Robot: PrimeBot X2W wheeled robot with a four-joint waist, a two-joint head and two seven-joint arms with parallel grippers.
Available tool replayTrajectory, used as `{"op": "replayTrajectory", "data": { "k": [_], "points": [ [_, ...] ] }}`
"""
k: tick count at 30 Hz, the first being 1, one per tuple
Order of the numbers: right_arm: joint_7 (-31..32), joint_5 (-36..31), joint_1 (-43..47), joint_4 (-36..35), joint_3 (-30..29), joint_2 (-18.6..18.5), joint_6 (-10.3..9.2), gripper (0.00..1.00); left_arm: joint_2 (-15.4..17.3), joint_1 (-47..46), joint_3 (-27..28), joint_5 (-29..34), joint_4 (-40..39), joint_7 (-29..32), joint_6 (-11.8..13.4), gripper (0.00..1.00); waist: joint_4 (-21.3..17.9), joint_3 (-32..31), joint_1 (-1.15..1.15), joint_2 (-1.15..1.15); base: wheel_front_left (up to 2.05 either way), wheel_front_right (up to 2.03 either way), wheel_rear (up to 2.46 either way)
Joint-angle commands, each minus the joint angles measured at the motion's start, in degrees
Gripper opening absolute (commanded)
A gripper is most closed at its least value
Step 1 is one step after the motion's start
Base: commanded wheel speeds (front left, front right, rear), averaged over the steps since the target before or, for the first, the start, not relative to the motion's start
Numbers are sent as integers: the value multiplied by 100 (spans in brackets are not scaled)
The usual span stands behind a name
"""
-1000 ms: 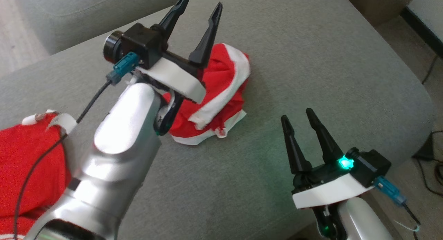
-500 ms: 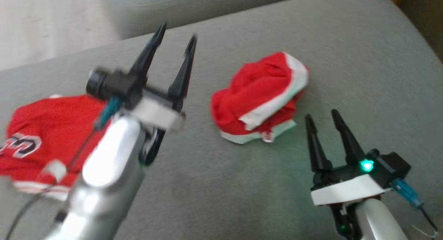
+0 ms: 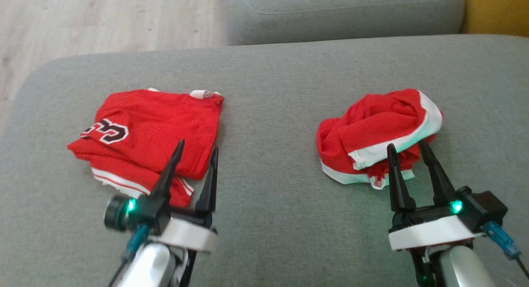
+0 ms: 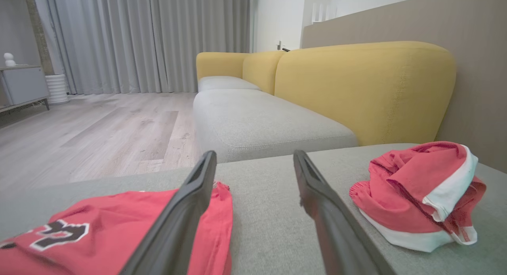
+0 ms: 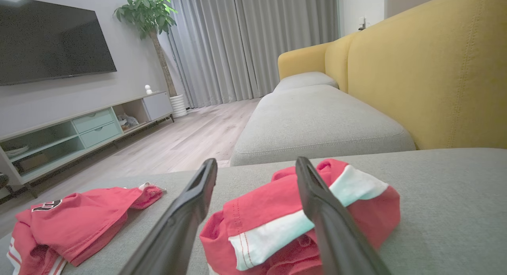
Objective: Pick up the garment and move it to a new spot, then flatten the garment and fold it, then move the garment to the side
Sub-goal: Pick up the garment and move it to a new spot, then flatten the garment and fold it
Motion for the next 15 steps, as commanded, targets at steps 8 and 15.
{"op": "replayTrajectory", "data": {
  "k": [8, 15],
  "points": [
    [-62, -64, 41, -117, 103, -29, -4, 100, -235, 405, 642, 280, -460, -54, 90, 100, 161, -95, 0, 0, 0, 0, 0],
    [-62, -66, 34, -115, 65, -29, -4, 100, -372, 477, 857, 499, -476, -54, -100, 100, 210, -93, 0, 0, 0, 0, 0]
  ]
}}
